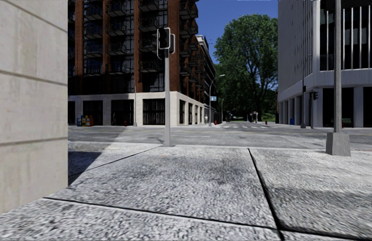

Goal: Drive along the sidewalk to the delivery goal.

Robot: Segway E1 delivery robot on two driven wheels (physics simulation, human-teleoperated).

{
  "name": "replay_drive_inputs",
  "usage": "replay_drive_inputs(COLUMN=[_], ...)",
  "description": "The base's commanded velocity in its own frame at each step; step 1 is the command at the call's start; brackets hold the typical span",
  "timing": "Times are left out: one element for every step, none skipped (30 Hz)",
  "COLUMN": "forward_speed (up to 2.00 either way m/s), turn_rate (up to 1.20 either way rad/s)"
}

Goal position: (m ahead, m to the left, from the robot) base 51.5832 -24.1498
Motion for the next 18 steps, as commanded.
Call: replay_drive_inputs(forward_speed=[1.95, 1.95, 1.92, 1.90, 1.89, 1.88, 1.88, 1.88, 1.84, 1.80, 1.79, 1.79, 1.78, 1.78, 1.78, 1.78, 1.78, 1.78], turn_rate=[-0.48, -0.48, -0.55, -0.58, -0.58, -0.58, -0.58, -0.59, -0.60, -0.62, -0.62, -0.62, -0.63, -0.63, -0.63, -0.63, -0.63, -0.63])
